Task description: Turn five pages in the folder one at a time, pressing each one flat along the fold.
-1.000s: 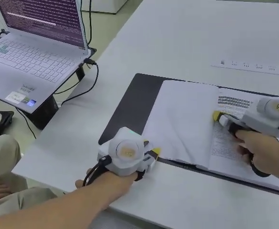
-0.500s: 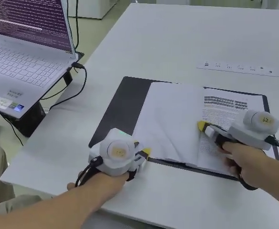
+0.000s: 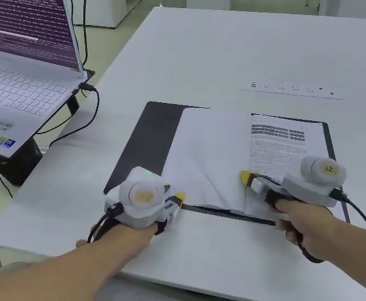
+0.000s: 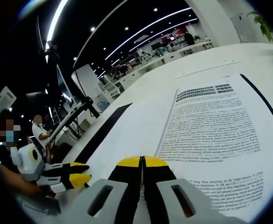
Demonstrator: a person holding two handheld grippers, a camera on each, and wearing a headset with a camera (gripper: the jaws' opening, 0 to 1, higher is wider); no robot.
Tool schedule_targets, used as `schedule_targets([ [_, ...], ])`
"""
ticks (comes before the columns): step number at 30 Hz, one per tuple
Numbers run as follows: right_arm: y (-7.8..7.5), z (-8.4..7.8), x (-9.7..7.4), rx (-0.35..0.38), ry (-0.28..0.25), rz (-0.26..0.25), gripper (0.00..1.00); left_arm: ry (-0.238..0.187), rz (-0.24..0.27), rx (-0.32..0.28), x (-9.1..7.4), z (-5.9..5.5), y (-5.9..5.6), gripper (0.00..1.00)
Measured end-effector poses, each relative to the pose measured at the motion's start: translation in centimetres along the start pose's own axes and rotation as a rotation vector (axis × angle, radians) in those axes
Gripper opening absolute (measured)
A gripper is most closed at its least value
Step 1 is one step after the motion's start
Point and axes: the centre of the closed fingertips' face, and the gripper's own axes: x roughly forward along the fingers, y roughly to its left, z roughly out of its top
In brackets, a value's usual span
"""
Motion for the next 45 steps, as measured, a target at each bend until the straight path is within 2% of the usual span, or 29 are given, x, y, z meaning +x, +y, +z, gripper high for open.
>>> schedule_targets([
  [15,1.6,-3.5,-3.2,-0.007,0.035,0.034,0.0,-0.006,-0.006,0.001,0.0,-0.1,0.0,0.2],
  [26,2.5,-5.0,-4.7,-0.003,0.058,0.039,0.0,-0.009,-0.009,0.001,-0.1,0.0,0.0,0.2],
  [31,3.0,-5.6,-5.2,0.041,0.086,0.057,0.0,-0.007,-0.009,0.003,-0.1,0.0,0.0,0.2],
  [33,3.6,-6.6,-5.8,0.094,0.14,0.078,0.0,-0.005,-0.009,0.003,-0.1,0.0,0.0,0.2],
  [36,3.9,-6.2,-6.5,0.085,0.121,0.081,0.0,-0.003,-0.01,0.004,-0.2,-0.1,0.0,0.2],
  [38,4.2,-5.3,-7.1,0.137,0.086,0.082,0.0,-0.002,-0.011,0.005,-0.2,-0.1,0.0,0.2],
  [45,4.8,-3.6,-8.8,0.165,0.037,0.075,0.0,0.002,-0.009,0.005,-0.1,-0.1,0.0,0.2],
])
